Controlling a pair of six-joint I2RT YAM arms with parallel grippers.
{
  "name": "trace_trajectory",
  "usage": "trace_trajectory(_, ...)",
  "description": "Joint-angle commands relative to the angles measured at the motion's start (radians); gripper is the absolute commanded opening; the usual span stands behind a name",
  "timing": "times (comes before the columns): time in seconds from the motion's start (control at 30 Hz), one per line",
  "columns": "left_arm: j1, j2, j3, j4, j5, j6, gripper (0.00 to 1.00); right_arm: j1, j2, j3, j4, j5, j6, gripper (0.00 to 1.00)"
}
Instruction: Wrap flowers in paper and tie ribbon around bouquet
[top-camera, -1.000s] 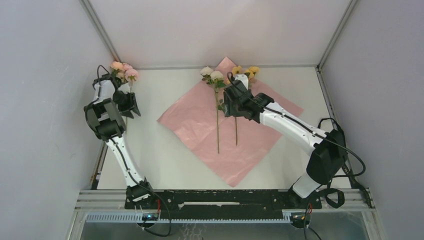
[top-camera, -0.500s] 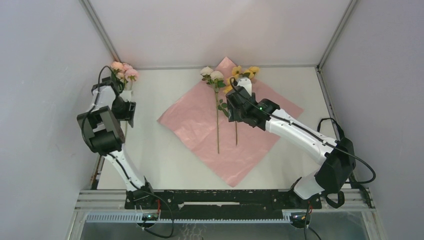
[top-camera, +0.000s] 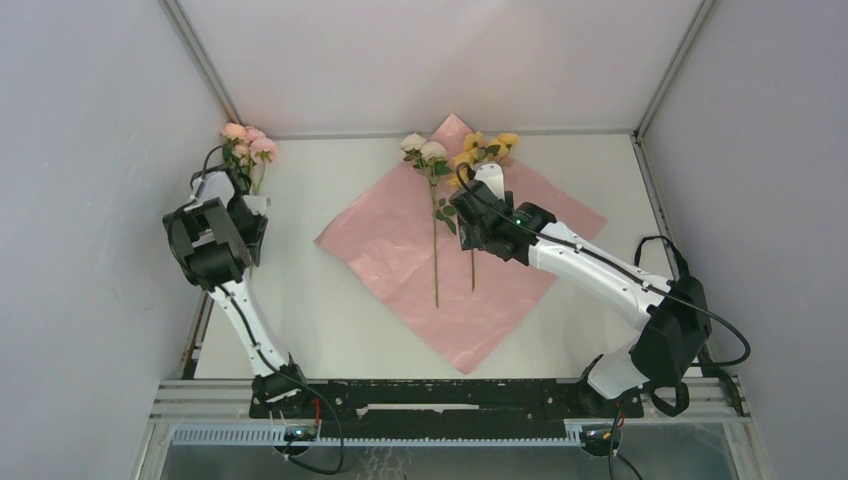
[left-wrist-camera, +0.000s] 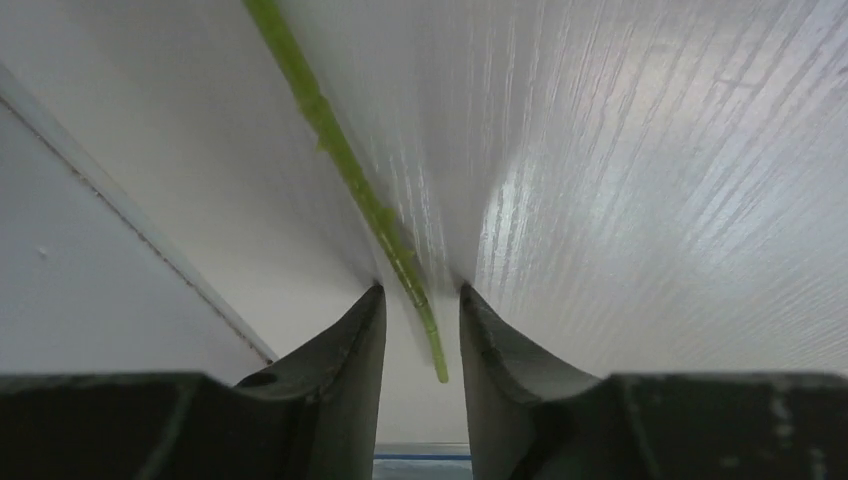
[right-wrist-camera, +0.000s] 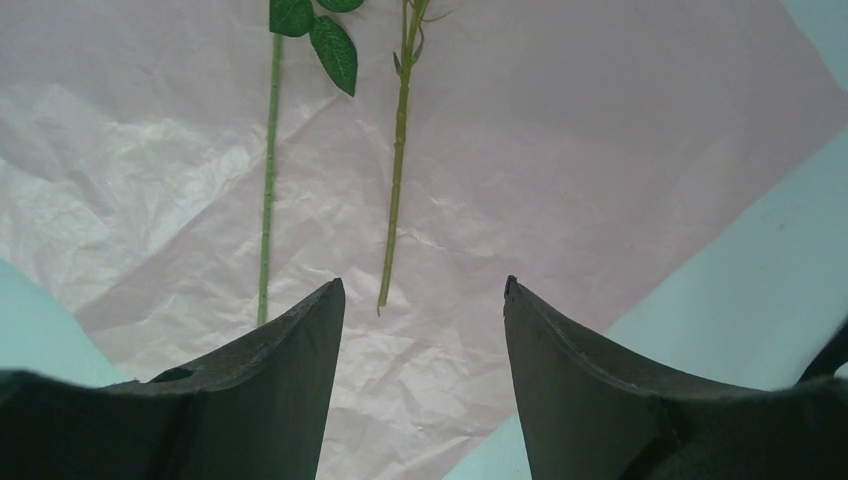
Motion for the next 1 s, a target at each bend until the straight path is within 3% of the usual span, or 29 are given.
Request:
trace_trajectory(0.0, 0.011, 0.041, 0.085, -0.087, 0.040, 0.030, 0.32, 0.006, -0.052, -0.020, -0.009, 0.053, -0.014, 0.68)
trace_trajectory(0.13, 0.011, 0.040, 0.072, -0.103, 0.061, 0.049, 0.01, -0.004, -0.077, -0.028, -0.003, 0.052, -0.015, 0.68)
trace_trajectory(0.27, 0.014, -0.049, -0.051, -0.036, 0.110, 0.052, 0.00, -0.005, -0.100, -0.029, 0.003, 0.049, -0.017, 0.68)
trace_trajectory(0.43, 0.004, -0.302, -0.448, 0.032, 0.209, 0.165, 0.00, 0.021, -0.103, -0.028, -0.012, 0.056, -0.008, 0.68)
trace_trajectory(0.57, 0.052, -0.491, -0.706, 0.029, 0.188, 0.268, 0.00, 0.051, -0.102, -0.028, -0.015, 0.058, -0.006, 0.68)
trace_trajectory(0.7, 0.126, -0.616, -0.835, 0.011, 0.126, 0.351, 0.00, 0.069, -0.109, -0.027, -0.011, 0.053, -0.005, 0.68)
trace_trajectory(0.73, 0.130, -0.631, -0.848, -0.003, 0.117, 0.368, 0.08, 0.074, -0.112, -0.028, -0.011, 0.054, -0.002, 0.68)
trace_trajectory(0.83, 0.129, -0.663, -0.808, -0.025, 0.140, 0.346, 0.56, 0.085, -0.115, -0.028, -0.019, 0.061, 0.002, 0.69)
trace_trajectory(0.97, 0.093, -0.683, -0.640, -0.062, 0.242, 0.291, 0.91, 0.100, -0.121, -0.029, -0.040, 0.080, 0.013, 0.68)
